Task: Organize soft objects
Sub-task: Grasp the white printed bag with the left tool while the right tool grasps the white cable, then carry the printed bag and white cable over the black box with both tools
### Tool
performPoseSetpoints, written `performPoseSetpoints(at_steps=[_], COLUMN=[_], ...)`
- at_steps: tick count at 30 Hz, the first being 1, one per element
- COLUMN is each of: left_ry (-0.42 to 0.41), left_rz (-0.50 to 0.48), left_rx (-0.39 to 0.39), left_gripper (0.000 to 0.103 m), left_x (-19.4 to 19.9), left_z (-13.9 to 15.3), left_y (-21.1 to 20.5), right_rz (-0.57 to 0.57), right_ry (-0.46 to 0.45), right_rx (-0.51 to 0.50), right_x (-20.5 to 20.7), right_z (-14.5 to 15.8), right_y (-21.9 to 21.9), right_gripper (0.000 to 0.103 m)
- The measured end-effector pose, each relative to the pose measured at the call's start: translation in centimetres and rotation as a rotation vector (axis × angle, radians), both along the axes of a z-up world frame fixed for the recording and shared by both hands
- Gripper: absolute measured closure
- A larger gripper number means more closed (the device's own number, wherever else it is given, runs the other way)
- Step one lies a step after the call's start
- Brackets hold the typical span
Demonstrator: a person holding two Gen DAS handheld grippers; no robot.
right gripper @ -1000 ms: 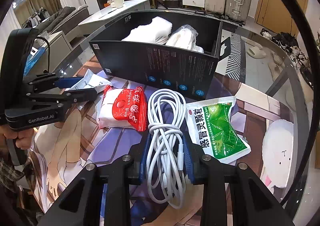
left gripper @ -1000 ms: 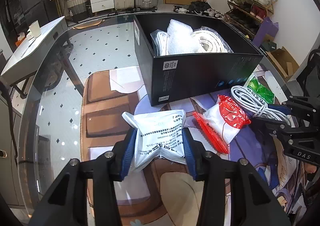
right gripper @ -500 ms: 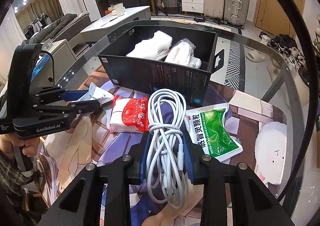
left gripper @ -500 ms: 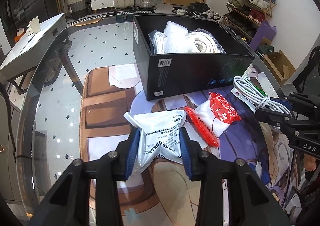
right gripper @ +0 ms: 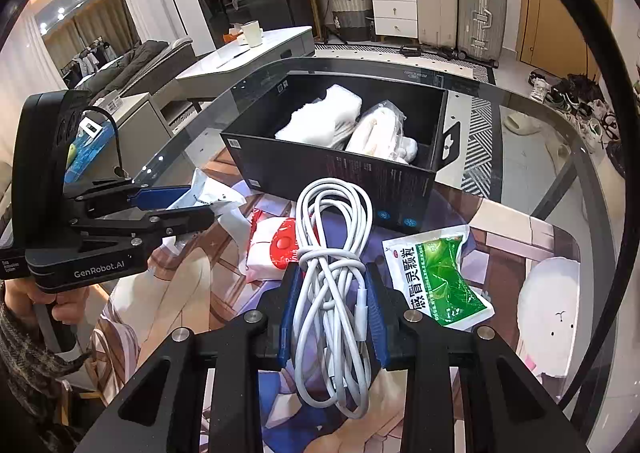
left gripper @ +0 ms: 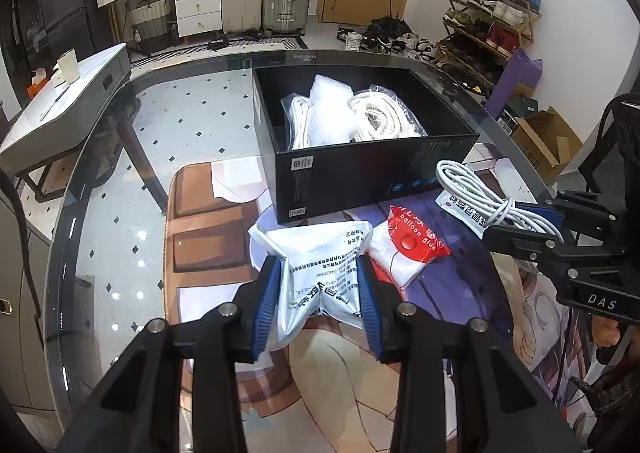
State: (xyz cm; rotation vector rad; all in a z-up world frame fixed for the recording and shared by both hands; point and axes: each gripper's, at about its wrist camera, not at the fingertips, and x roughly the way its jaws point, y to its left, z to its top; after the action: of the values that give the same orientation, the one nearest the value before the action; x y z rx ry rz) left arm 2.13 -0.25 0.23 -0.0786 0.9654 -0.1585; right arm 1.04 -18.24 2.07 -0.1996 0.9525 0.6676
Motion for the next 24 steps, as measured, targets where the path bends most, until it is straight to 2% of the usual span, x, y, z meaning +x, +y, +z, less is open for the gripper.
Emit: performPoseSetpoints(at_steps=[5, 13, 24], left_ry=[-0.028, -0.064, -0.112], left_rz=[-0.006, -0.013, -0.014], left_rx=[0.01, 0.029, 0.072], left_gripper=[0.067, 0.067, 0.067], left_x=[0.2, 0.5, 1.0], left_z=[1.2, 3.0, 5.1], left_y=[-0.6, -1.0, -1.4], right_rz=[0.005, 0.01, 0.007], right_ry=[0.002, -0.032, -0.068], right_rx=[0.036, 0.041, 0.032], right_x=[0.1, 0.3, 1.6], right_z=[0.9, 2.8, 3.9], right_y=[0.1, 0.4, 1.2], right_gripper=[0.072, 0.072, 0.072])
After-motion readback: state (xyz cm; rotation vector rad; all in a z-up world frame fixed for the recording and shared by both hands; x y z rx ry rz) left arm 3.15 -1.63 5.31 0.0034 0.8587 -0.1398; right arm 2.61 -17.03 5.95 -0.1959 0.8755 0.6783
